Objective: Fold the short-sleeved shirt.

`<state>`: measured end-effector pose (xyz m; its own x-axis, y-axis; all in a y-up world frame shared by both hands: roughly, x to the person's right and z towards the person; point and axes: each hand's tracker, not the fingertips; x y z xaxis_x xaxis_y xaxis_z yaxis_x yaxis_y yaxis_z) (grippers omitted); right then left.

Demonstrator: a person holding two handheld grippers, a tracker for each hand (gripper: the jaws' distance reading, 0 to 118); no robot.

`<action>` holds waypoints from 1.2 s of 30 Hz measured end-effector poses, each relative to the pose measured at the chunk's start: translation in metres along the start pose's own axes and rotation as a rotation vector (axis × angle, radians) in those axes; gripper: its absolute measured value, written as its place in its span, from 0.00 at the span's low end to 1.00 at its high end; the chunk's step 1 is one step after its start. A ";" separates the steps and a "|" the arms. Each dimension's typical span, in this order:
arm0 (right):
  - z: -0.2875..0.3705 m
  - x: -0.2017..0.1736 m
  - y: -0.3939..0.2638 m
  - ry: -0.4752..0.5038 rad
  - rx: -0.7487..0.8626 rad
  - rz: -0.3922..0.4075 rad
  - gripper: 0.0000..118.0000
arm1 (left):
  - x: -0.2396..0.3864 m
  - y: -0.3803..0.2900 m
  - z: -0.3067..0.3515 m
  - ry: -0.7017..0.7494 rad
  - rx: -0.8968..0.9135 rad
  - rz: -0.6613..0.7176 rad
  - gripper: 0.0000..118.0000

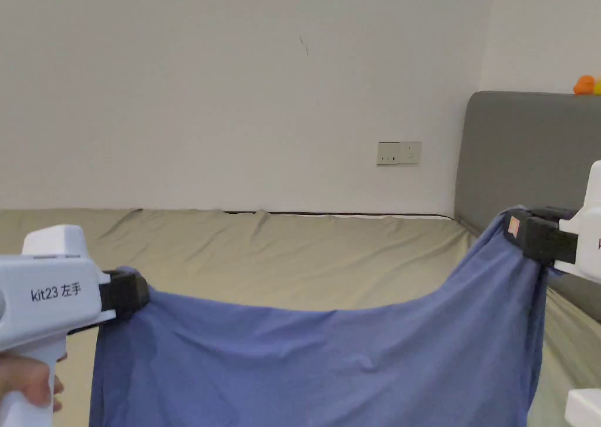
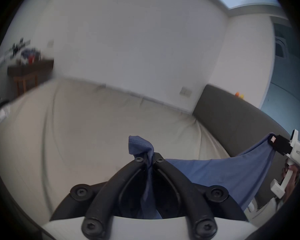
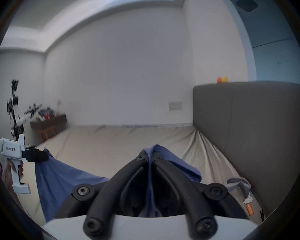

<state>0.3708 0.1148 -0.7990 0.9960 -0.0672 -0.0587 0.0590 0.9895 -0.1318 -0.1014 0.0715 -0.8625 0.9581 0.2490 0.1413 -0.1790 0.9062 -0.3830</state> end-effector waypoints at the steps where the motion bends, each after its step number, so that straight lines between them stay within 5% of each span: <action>1: 0.012 -0.002 0.015 -0.004 0.036 0.022 0.01 | 0.010 0.019 0.019 0.040 0.050 -0.038 0.02; 6: 0.069 -0.018 0.067 -0.150 0.277 0.204 0.01 | 0.044 0.083 0.099 0.116 0.322 -0.118 0.02; 18: 0.117 -0.025 0.108 -0.180 0.370 0.199 0.01 | 0.063 0.119 0.146 0.256 0.471 -0.270 0.02; 27: 0.060 -0.023 0.104 -0.155 0.355 0.184 0.01 | 0.040 0.116 0.095 0.189 0.365 -0.235 0.02; 36: -0.081 -0.042 0.109 -0.215 0.396 0.128 0.01 | 0.018 0.149 -0.026 0.250 0.339 -0.170 0.02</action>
<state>0.3297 0.2153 -0.8907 0.9858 0.0453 0.1616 -0.0858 0.9636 0.2534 -0.1047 0.2021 -0.9403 0.9973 0.0348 -0.0644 -0.0379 0.9982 -0.0466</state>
